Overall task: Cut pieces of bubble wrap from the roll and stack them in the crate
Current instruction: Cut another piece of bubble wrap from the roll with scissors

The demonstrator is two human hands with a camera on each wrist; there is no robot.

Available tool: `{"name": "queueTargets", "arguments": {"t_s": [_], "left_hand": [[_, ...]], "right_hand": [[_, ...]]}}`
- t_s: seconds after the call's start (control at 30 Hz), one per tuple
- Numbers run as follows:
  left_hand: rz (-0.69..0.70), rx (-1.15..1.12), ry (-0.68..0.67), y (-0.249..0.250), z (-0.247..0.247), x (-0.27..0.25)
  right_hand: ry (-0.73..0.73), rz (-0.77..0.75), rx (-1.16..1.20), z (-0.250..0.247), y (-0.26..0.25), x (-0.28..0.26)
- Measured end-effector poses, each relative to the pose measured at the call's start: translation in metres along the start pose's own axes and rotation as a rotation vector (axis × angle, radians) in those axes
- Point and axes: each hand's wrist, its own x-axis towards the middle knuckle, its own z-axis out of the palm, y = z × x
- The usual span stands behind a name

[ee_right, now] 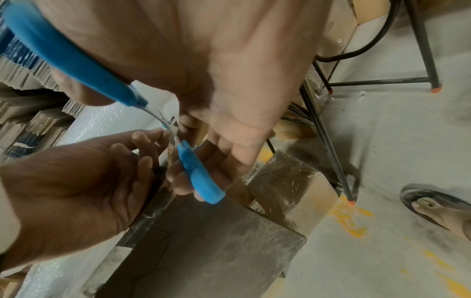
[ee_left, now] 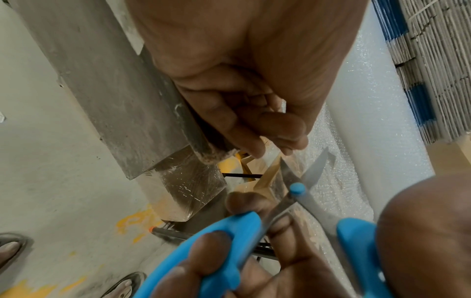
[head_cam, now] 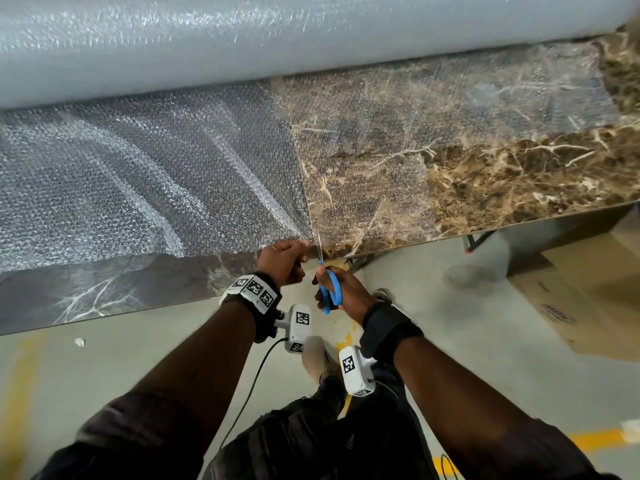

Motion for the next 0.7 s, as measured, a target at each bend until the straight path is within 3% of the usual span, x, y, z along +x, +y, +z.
{"name": "queueTargets", "arguments": {"t_s": [0.7], "left_hand": [[-0.017, -0.019, -0.016, -0.001, -0.001, 0.002]], "right_hand": [[0.157, -0.020, 0.144, -0.001, 0.002, 0.015]]}}
